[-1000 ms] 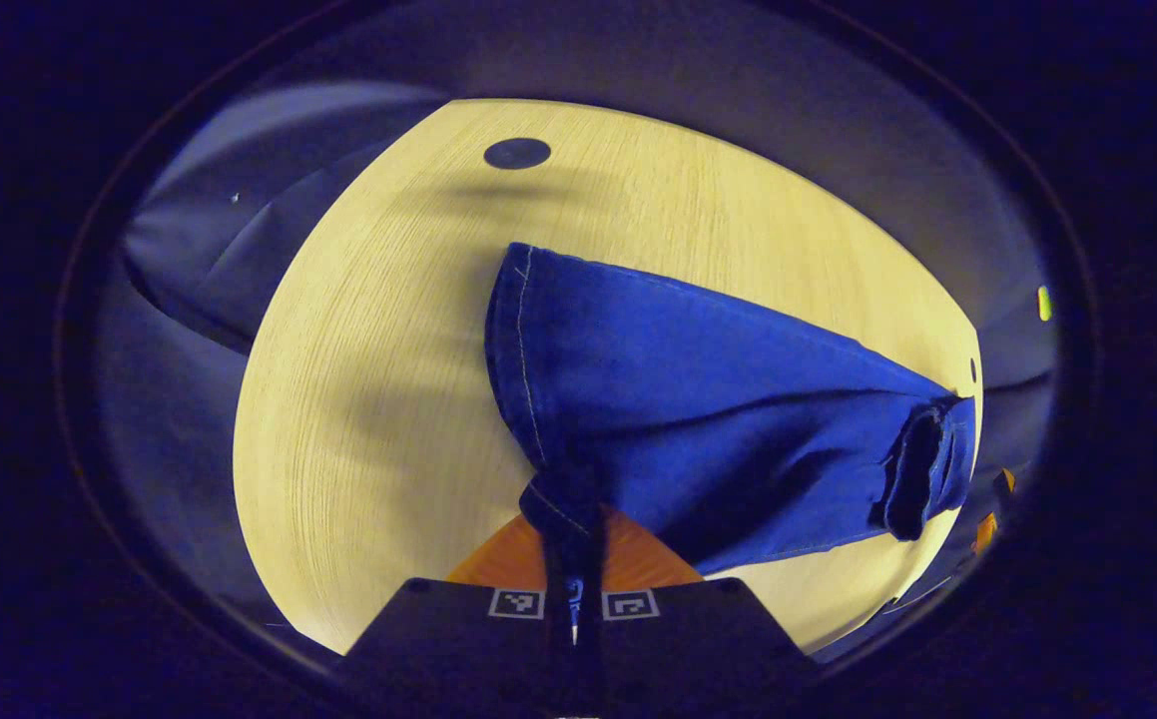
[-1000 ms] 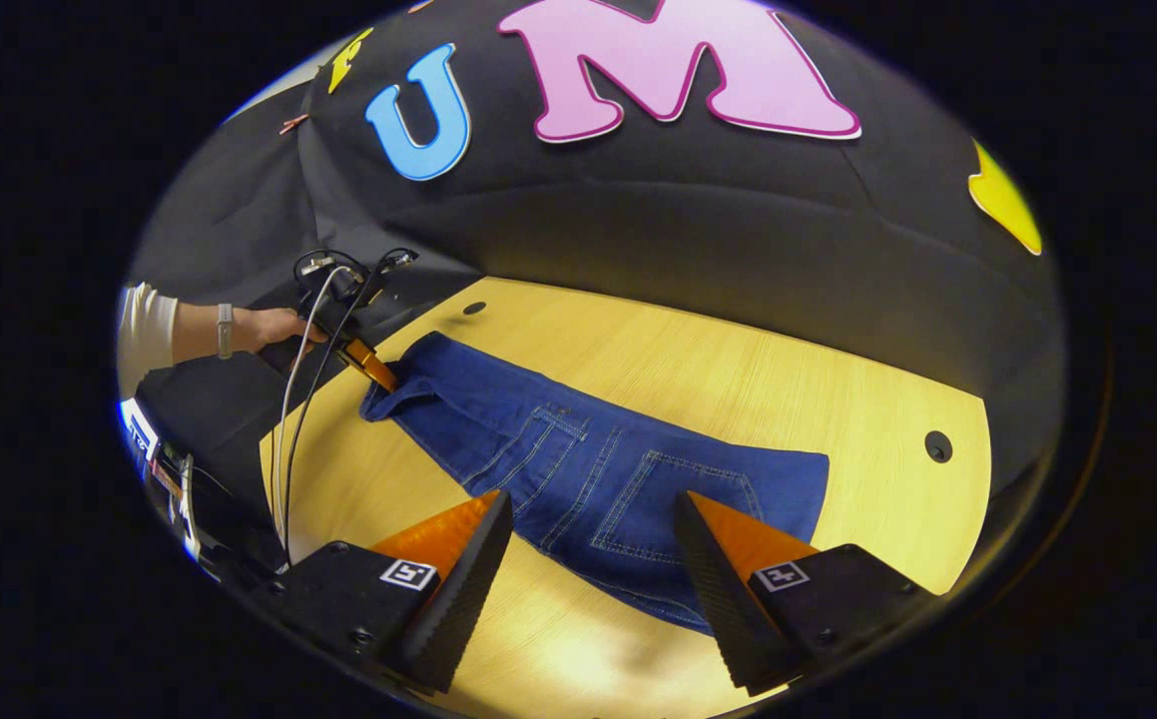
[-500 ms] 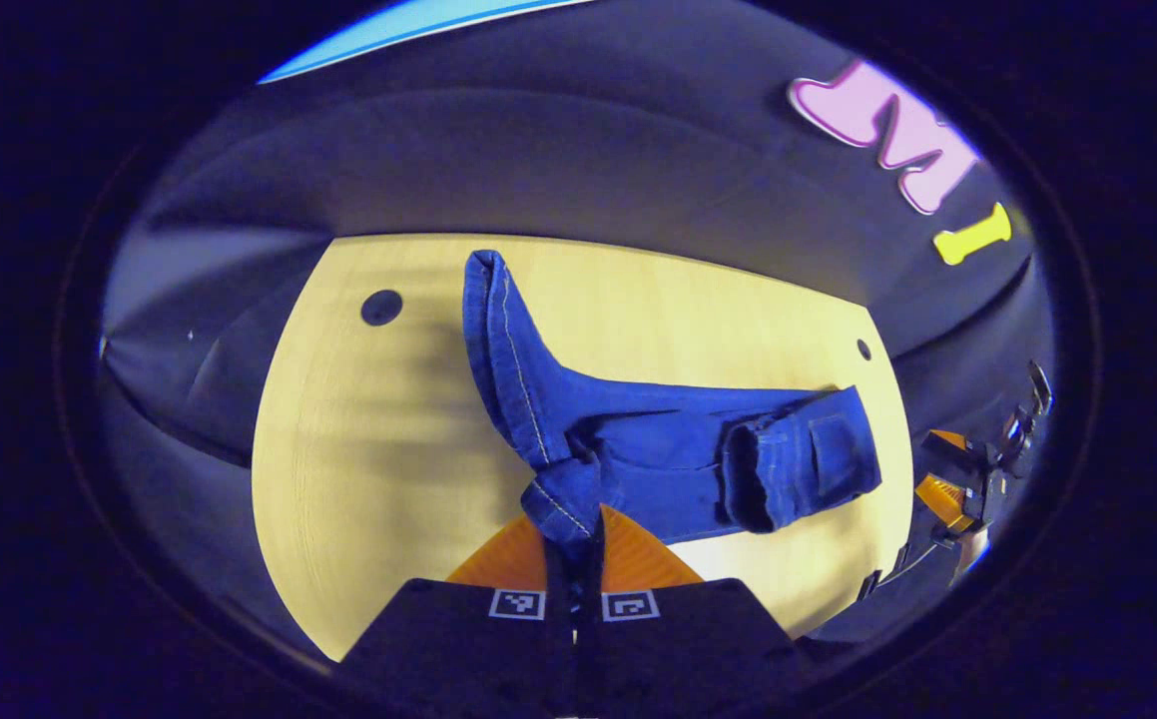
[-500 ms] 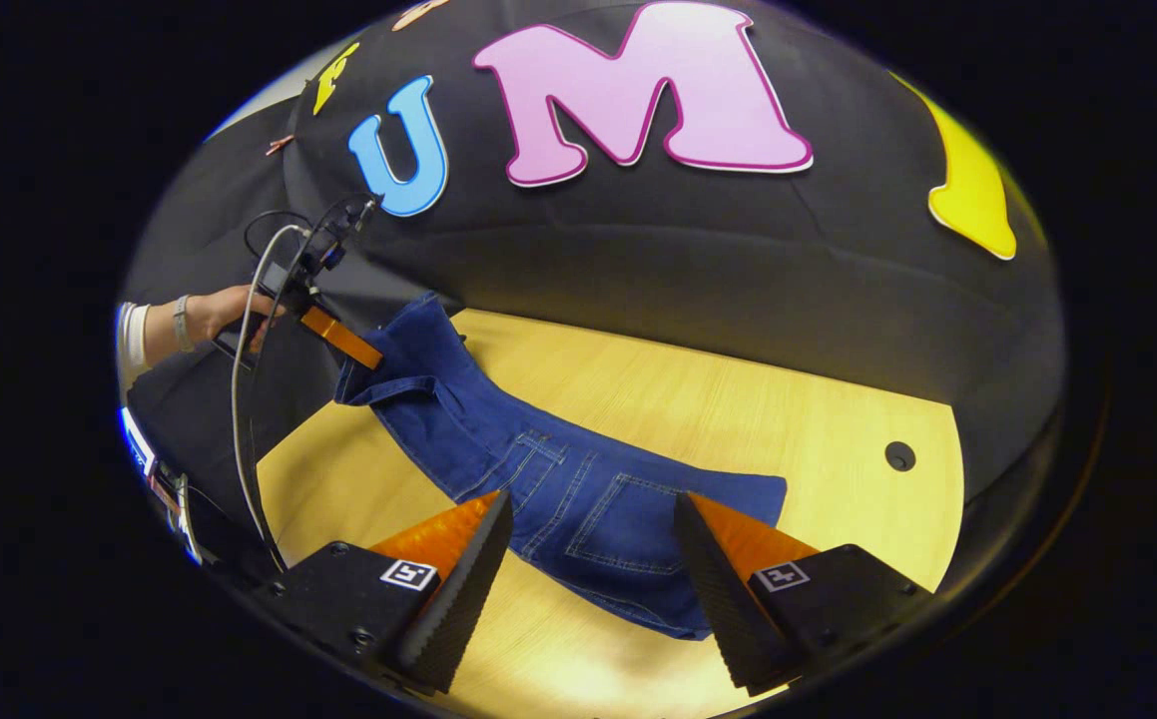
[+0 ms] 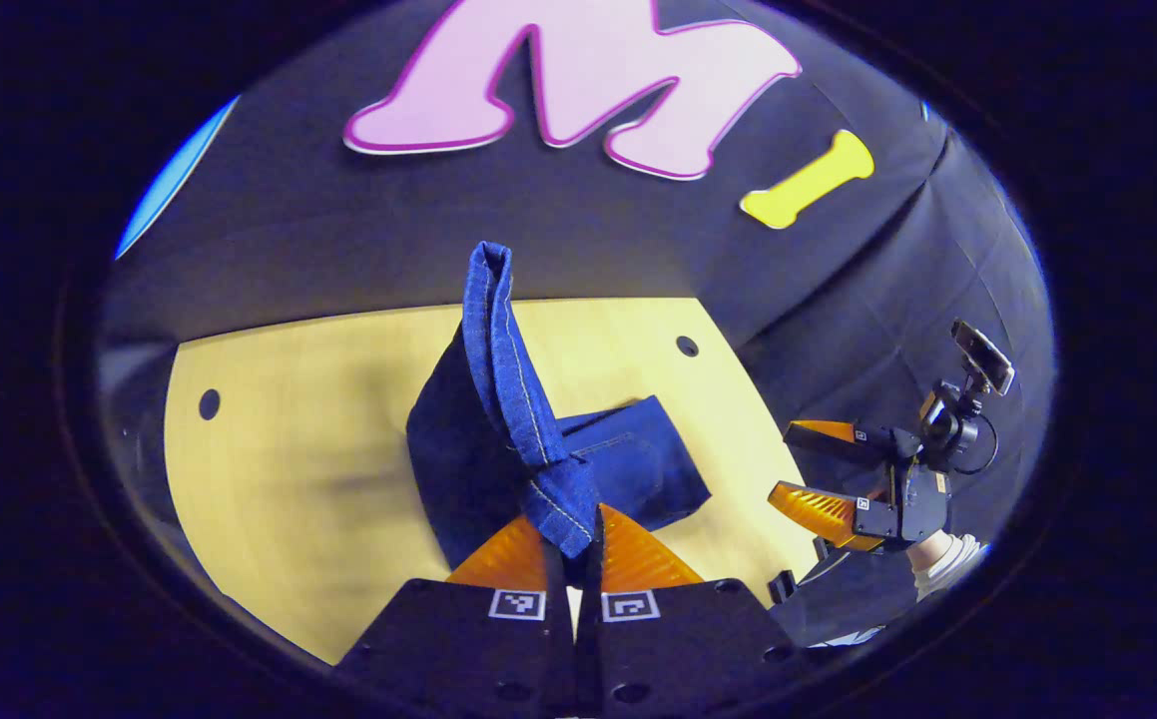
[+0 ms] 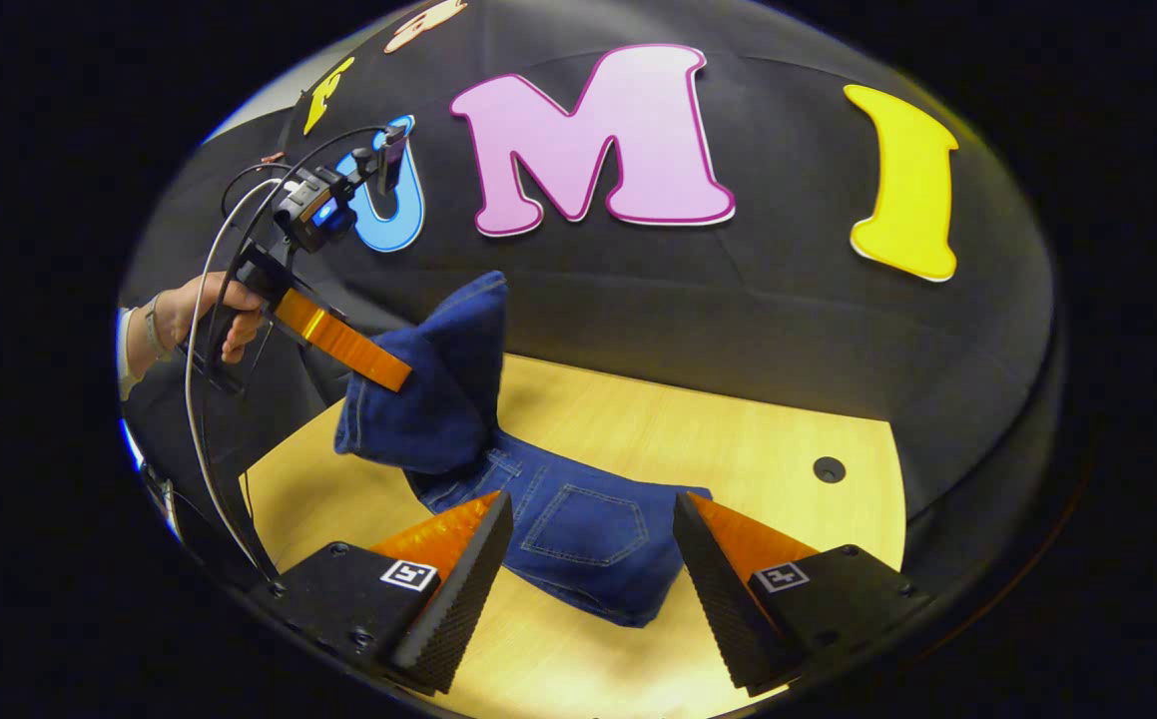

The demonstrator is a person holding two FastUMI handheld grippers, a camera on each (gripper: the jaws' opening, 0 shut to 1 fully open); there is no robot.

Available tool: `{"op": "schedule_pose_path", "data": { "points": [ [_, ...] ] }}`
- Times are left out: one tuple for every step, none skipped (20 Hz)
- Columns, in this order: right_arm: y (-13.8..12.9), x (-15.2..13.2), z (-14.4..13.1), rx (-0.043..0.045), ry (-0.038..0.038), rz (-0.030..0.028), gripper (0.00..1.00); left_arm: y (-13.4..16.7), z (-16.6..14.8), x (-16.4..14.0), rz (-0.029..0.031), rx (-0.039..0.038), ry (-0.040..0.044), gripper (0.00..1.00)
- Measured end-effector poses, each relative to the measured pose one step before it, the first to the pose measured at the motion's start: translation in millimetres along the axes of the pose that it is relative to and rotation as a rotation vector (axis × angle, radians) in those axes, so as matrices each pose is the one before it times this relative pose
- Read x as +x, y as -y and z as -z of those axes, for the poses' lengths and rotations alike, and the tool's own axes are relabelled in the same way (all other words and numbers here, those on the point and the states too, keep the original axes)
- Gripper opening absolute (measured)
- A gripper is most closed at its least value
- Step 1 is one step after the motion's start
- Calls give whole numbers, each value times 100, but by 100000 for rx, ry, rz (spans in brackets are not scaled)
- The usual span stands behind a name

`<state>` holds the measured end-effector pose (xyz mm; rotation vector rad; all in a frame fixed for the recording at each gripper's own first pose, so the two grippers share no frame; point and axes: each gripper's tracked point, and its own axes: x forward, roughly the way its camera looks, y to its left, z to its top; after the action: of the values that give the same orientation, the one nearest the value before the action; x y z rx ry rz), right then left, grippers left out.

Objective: Grasp the waist and the cuffs of the jeans and fold them to make the two legs overlap; first hold the waist and fold one-third of the jeans toward the cuffs, then hold the cuffs and fold the remaining one-third in the same direction to finish folding.

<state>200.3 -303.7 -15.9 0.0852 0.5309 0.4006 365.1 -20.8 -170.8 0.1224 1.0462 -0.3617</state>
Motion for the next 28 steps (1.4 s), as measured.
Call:
{"op": "schedule_pose_path", "data": {
  "points": [
    [587,-752,92,-76,448,1126,99,1458,150,1576,606,1347,-1040,6],
    [499,-705,71,170,529,900,99,1523,523,1631,1129,810,-1243,6],
    [461,-657,204,103,384,677,99,994,393,2025,808,1487,-1549,6],
    [560,-717,164,-197,140,1075,99,253,555,1882,-415,1102,-1806,6],
    [560,-597,316,-418,90,1062,99,728,630,1845,-514,1119,-2327,6],
    [595,-569,289,-410,-111,1245,99,776,621,1665,-749,807,-2096,6],
    [587,-503,237,-188,-133,768,99,484,491,1733,-1268,1057,-1848,6],
    [577,-482,179,-84,-307,840,99,130,591,1919,-2166,1295,-1656,6],
    [351,-233,134,-103,-99,679,99,45,525,1899,-2147,1052,-1646,6],
    [506,-421,135,-28,185,851,99,205,377,1458,-1561,139,-1256,6],
    [242,-252,24,188,304,279,99,170,209,1253,-1418,-255,-825,6],
    [206,-241,-79,505,352,-276,99,-14,198,1190,-1832,-841,-305,6],
    [171,-108,72,255,300,-209,99,42,220,1093,-966,-214,-1266,6],
    [247,-22,105,24,-128,-345,99,-243,627,1103,-1774,-214,-1302,6],
    [225,-7,64,8,-61,-486,99,102,673,1078,-582,-1217,-2507,11],
    [179,94,67,209,-7,-931,99,650,981,692,1307,-2707,-2316,16],
    [259,218,148,365,-170,-1188,99,364,255,660,316,-3214,-553,24],
    [323,325,223,159,-655,-696,99,-84,-214,790,-1499,-1790,2357,34],
    [415,472,267,274,-496,-465,99,82,-500,-249,-1006,-809,1928,60],
    [378,483,186,512,-965,-622,99,19,-180,-121,-437,148,958,66],
    [388,511,304,520,-766,-143,99,73,-107,-201,-406,-329,967,69],
    [298,472,-18,-289,-11,471,99,138,-193,-157,80,-1153,2138,70],
    [116,364,-205,-943,946,588,99,239,-414,-391,587,-1759,3490,73],
    [213,313,-215,-1592,871,1527,99,53,-394,-608,-14,-1292,3868,75],
    [78,133,-63,-880,552,1455,99,-97,-653,-722,-716,-691,4562,82],
    [-43,74,-112,-917,833,1599,99,-238,-826,-742,-1012,-17,5033,86],
    [-239,-102,-135,-1565,946,1127,99,130,-729,-1002,-160,543,4665,95],
    [-317,-203,-333,-1658,1484,1137,99,252,-965,-1447,-153,1540,5596,95]
  ]
}}
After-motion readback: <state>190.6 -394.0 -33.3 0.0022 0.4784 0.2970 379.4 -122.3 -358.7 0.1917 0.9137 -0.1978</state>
